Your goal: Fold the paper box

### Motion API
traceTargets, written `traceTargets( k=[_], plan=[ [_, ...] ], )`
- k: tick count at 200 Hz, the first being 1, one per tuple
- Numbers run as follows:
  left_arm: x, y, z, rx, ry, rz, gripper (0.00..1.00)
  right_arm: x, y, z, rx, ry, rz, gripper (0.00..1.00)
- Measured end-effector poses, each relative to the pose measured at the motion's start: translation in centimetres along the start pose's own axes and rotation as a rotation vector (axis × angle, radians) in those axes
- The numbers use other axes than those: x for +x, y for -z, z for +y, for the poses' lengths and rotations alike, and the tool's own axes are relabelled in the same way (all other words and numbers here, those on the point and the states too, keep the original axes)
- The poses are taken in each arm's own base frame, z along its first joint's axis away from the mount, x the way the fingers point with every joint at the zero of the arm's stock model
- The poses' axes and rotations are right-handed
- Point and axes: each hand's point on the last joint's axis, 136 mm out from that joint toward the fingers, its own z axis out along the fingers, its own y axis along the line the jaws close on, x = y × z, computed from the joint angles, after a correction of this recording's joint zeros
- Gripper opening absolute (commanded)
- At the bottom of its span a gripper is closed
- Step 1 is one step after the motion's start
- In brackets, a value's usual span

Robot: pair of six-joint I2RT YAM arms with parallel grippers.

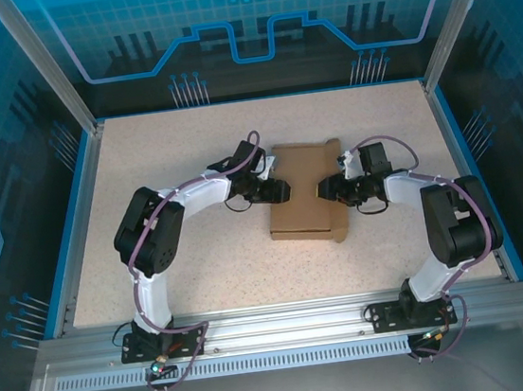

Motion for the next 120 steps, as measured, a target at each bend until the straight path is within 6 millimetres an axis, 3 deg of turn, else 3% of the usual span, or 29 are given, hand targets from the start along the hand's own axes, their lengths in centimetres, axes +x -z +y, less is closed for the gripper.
traceTargets(
  k=[45,120],
  plan=[
    [0.0,0.2,-0.1,0.003,-0.001,-0.003,0.7,0.0,-0.1,-0.4,0.024,0.014,-0.002,0.41],
    [0.3,1.9,0.1,0.058,0.025,-0.026,0.76,0.4,-0.4,0.0,0.023,0.038,0.007,0.39]
  ],
)
